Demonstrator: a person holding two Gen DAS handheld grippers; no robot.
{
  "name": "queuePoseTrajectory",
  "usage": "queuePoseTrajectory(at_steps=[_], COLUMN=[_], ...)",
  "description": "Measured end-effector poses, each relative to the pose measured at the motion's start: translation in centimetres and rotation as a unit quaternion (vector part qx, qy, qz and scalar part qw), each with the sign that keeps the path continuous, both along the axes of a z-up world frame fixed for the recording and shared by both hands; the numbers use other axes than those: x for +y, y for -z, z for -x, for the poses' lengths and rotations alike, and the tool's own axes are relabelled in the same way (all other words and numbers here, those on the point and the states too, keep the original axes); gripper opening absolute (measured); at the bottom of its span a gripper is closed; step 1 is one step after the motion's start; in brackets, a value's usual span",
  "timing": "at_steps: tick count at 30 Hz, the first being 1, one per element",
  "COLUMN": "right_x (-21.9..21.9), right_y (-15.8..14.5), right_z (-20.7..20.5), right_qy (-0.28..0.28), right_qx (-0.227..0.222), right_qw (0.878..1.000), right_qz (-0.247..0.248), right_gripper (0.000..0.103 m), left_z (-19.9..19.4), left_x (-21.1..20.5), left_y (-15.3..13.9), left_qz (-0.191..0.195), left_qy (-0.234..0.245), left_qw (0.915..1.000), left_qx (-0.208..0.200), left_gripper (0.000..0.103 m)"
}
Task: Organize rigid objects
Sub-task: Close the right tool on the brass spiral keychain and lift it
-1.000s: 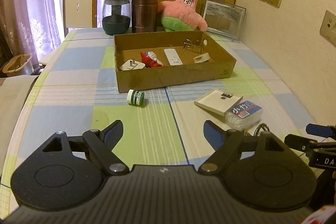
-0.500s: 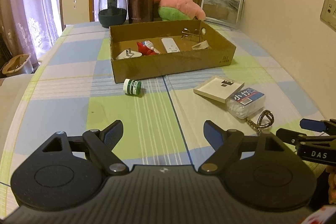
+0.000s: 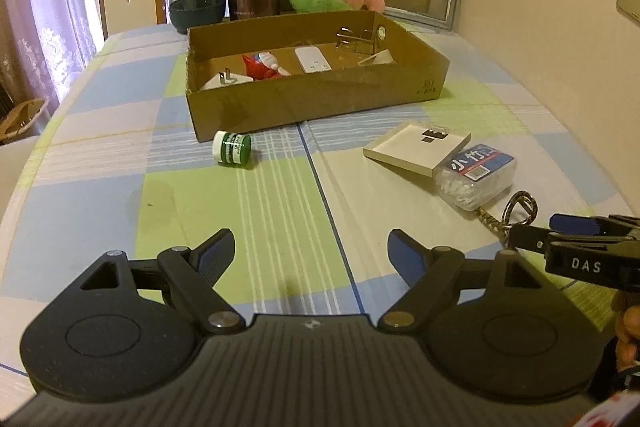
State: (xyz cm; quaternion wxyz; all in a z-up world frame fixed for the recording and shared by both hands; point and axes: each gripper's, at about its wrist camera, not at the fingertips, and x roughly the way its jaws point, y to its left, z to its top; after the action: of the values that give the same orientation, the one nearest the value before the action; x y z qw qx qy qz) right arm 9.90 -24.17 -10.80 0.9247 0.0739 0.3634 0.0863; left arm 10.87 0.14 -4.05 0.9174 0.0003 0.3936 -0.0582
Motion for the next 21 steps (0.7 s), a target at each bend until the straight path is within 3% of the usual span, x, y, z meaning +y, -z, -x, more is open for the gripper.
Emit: queuePoseTrajectory(at_steps=[13,21], right_x=[-1.0,-0.5], right_y=[0.9,0.7], right_z=[-1.9,-1.9], right_qy=[0.017,0.007], right_qx=[0.01,0.009], right_qw=[0.998,0.998], right_qz=[-0.062,-0.067], right_gripper=[0.041,0.025], left_z=[-1.3,-1.4], left_x=[-0.9,-1.2], left_y=[1.3,1.7], left_qz=[0.006,0.004], left_qy=[0.013,0.019], left_qw=[0.9998,0.9997], left_qx=[0.012,0.016], left_gripper=[0.081,0.081])
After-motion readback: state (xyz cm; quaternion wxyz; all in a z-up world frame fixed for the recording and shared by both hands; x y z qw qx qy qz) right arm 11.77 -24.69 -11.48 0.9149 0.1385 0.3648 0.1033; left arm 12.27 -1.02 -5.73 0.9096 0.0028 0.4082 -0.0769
